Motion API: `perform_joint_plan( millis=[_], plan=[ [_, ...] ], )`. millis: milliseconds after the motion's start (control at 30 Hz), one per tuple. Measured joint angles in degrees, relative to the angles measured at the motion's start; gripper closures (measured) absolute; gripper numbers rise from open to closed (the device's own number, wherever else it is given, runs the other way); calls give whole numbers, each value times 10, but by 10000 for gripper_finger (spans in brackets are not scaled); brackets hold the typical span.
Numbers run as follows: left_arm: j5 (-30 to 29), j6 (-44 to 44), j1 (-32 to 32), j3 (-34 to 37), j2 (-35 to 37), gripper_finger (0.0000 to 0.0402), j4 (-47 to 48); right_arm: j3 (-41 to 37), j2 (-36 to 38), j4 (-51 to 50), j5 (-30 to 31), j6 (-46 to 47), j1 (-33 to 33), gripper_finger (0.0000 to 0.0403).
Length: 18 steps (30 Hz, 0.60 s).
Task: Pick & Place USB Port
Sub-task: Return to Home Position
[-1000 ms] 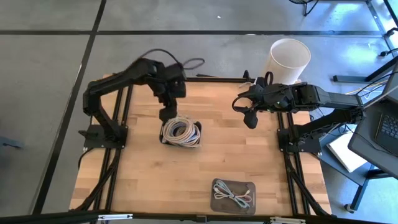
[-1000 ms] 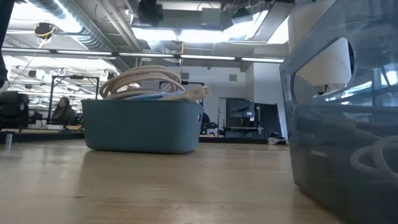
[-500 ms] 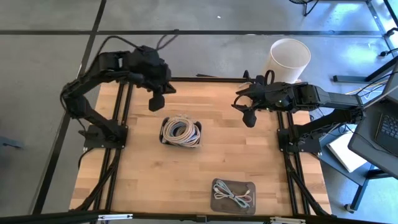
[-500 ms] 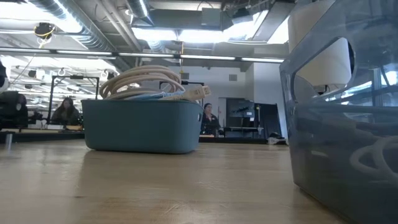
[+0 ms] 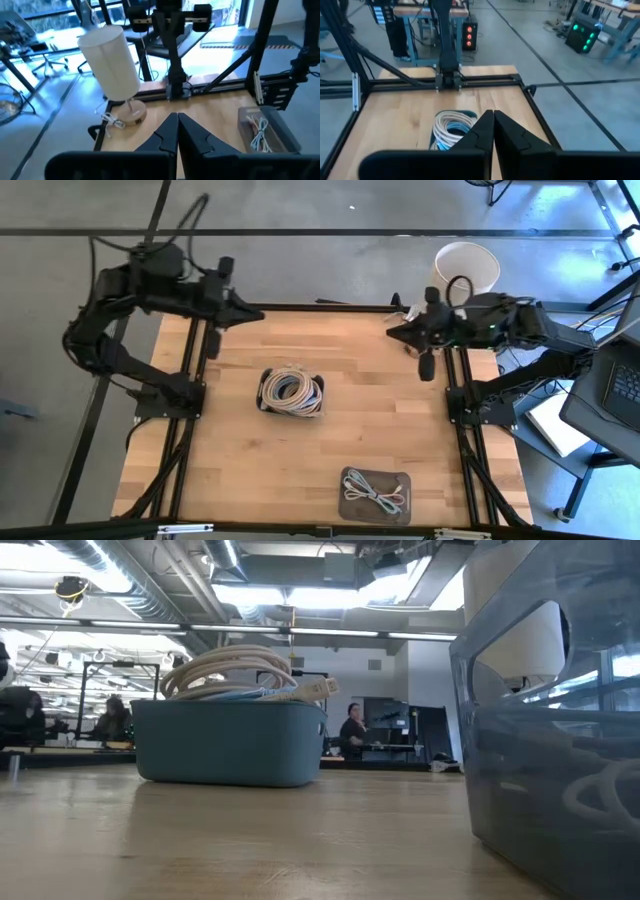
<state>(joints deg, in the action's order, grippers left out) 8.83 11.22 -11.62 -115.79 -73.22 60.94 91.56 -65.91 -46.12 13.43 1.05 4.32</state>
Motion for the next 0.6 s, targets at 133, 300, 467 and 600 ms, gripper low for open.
perform_joint_plan(
  millis=[133,300,467,600],
  plan=[
    [-2,0,16,9,32,400,-1,1,27,-14,0,0,0,388],
    [-4,-17,23,11,67,397,-8,6,74,-26,3,12,0,396],
    [-63,-51,23,11,103,394,19,23,118,-84,1,21,0,384],
    [-46,-64,27,11,124,399,62,29,146,-99,-24,76,0,373]
  ],
)
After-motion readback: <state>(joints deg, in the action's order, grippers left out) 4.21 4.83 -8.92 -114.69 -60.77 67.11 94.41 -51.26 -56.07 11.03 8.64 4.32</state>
